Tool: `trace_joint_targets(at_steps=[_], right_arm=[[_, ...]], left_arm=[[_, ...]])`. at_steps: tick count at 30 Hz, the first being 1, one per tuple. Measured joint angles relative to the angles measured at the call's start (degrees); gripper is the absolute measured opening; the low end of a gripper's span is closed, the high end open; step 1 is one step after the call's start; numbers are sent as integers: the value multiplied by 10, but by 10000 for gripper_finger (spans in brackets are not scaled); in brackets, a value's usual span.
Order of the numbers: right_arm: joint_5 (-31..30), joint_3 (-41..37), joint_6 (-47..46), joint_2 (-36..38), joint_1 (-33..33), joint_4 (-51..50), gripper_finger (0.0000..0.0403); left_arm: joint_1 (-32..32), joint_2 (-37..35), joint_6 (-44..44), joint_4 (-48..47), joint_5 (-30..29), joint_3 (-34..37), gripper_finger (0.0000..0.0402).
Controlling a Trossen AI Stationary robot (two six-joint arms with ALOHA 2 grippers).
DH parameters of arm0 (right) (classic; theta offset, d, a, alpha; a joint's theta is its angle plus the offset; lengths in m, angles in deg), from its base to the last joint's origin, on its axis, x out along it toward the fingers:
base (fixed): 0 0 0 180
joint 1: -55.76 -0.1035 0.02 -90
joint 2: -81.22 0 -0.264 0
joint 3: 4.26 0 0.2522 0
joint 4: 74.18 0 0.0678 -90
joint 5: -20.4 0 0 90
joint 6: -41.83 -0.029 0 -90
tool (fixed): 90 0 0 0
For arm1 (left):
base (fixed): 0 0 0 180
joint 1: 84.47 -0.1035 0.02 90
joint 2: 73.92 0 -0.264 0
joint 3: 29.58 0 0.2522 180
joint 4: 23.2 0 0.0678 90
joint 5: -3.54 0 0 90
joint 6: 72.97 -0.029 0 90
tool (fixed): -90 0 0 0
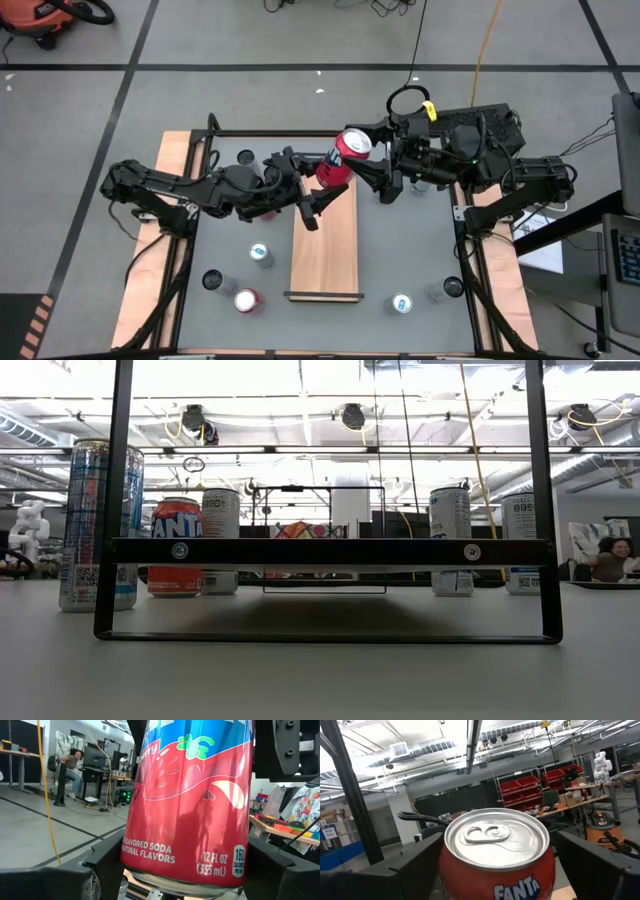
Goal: Sort soda cans
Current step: Put the right red soda can on the shelf
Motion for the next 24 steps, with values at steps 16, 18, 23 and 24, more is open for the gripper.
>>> trace_joint_targets(at_steps=[16,18,23,24], right_arm=[[14,0,-1,-1,0,-20,261],[15,0,-1,-1,0,-20,264],[37,0,3,10,0,-42,262],[45,-1,3,14,0,-51,261]], left_arm=[[0,0,1,-11,-12,0,298],[0,0,2,-12,-14,0,309],[2,0,7,-13,-15,0,371],[2,-1,18,-14,-14,0,384]])
